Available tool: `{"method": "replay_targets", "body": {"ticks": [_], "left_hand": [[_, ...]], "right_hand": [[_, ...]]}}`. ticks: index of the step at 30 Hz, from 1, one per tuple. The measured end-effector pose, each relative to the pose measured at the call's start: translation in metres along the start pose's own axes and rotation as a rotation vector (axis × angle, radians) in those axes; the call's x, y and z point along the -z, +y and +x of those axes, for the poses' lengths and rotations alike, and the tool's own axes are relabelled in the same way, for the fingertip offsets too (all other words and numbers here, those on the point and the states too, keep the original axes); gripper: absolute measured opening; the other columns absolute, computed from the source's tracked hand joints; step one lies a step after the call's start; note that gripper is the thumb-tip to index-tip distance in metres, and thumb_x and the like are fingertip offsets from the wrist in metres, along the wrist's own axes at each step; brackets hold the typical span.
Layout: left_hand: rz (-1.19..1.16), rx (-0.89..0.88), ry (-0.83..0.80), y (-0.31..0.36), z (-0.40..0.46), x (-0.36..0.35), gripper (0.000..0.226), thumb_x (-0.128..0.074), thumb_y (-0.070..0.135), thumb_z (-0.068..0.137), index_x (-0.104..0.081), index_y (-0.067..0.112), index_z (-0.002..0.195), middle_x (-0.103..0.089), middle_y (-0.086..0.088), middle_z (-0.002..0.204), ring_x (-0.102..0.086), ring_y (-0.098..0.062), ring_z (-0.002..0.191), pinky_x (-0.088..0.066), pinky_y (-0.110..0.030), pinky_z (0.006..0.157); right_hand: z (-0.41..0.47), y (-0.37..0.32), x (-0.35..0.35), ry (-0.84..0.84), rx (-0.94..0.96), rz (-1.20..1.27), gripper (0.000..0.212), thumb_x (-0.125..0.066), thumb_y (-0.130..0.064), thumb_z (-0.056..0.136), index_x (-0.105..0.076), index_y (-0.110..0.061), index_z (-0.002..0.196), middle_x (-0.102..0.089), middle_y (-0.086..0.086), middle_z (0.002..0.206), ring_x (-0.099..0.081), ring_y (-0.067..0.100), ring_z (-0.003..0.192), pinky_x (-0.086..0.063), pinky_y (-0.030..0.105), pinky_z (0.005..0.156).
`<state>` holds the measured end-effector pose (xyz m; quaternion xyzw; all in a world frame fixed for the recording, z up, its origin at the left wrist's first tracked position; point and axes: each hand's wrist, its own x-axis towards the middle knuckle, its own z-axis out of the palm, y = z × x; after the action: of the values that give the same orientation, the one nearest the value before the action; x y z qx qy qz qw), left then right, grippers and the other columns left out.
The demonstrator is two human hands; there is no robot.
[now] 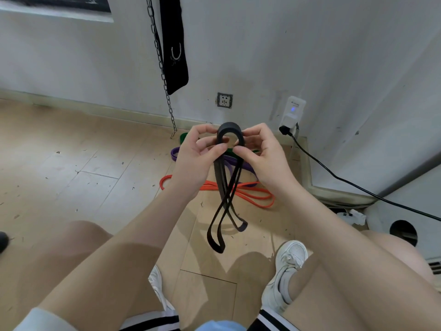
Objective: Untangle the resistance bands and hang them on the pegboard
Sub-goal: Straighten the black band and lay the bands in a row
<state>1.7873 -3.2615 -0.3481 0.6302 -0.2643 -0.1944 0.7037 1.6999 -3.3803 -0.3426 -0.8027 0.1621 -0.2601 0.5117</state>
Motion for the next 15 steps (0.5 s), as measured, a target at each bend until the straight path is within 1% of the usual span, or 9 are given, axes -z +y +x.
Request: {"method": "replay_targets", "body": {"ticks": [3,6,9,11,13,14,15], "left_hand": [[0.068,-0.033,0.011,0.002,0.003,0.004,0.023,-0.057,0.001,0.088,-0.056,0.015,0.107,-0.069,-0.007,0.103,-0.067,-0.016,0.096,-0.055,-0.034,0.085],[0.084,-0.064,0.053,0.007,0.006,0.004,0.022,-0.057,0.002,0.088,-0.060,0.013,0.107,-0.069,-0.004,0.102,-0.066,-0.015,0.098,-0.053,-0.035,0.090],[-0.002,-0.077,0.074,0.015,0.006,-0.002,0.022,-0.058,0.001,0.087,-0.061,0.019,0.099,-0.069,-0.001,0.098,-0.066,-0.017,0.098,-0.053,-0.034,0.090],[-0.017,-0.101,0.057,0.019,0.005,-0.006,0.023,-0.058,0.000,0.087,-0.061,0.020,0.098,-0.069,0.000,0.096,-0.067,-0.017,0.097,-0.054,-0.032,0.088],[-0.011,-0.113,0.039,0.019,0.005,-0.008,0.022,-0.058,-0.001,0.087,-0.061,0.017,0.099,-0.069,-0.001,0.098,-0.067,-0.017,0.097,-0.054,-0.031,0.088],[0.001,-0.121,0.040,0.017,0.005,-0.008,0.022,-0.058,-0.001,0.087,-0.060,0.016,0.101,-0.069,-0.003,0.100,-0.067,-0.017,0.097,-0.054,-0.032,0.089],[0.015,-0.132,0.052,0.016,0.005,-0.008,0.022,-0.058,-0.001,0.087,-0.059,0.015,0.102,-0.069,-0.004,0.101,-0.066,-0.016,0.097,-0.053,-0.033,0.090]], "right_hand": [[-0.001,0.001,0.009,-0.041,-0.032,0.022,0.019,-0.063,-0.016,0.088,-0.054,-0.032,0.093,-0.068,-0.006,0.092,-0.064,0.009,0.090,-0.053,0.031,0.083],[-0.004,-0.003,0.013,-0.067,-0.034,0.066,0.014,-0.060,-0.015,0.090,-0.056,-0.027,0.095,-0.069,-0.004,0.092,-0.066,0.009,0.090,-0.054,0.026,0.080],[-0.006,-0.007,0.015,-0.060,-0.067,0.168,0.012,-0.057,-0.013,0.091,-0.058,-0.021,0.099,-0.070,-0.003,0.091,-0.068,0.007,0.088,-0.053,0.020,0.074],[-0.005,-0.008,0.016,-0.039,-0.051,0.163,0.012,-0.057,-0.013,0.091,-0.057,-0.020,0.100,-0.070,-0.001,0.095,-0.067,0.007,0.091,-0.053,0.023,0.078],[-0.003,-0.008,0.016,-0.035,-0.027,0.113,0.012,-0.057,-0.014,0.091,-0.055,-0.024,0.099,-0.069,-0.001,0.098,-0.066,0.008,0.094,-0.053,0.028,0.082],[-0.003,-0.008,0.014,-0.045,-0.031,0.112,0.012,-0.056,-0.015,0.092,-0.054,-0.025,0.098,-0.069,-0.002,0.097,-0.066,0.006,0.092,-0.052,0.026,0.079],[-0.003,-0.007,0.012,-0.060,-0.046,0.135,0.012,-0.055,-0.014,0.093,-0.053,-0.025,0.097,-0.069,-0.003,0.095,-0.065,0.002,0.086,-0.050,0.020,0.073]]}}
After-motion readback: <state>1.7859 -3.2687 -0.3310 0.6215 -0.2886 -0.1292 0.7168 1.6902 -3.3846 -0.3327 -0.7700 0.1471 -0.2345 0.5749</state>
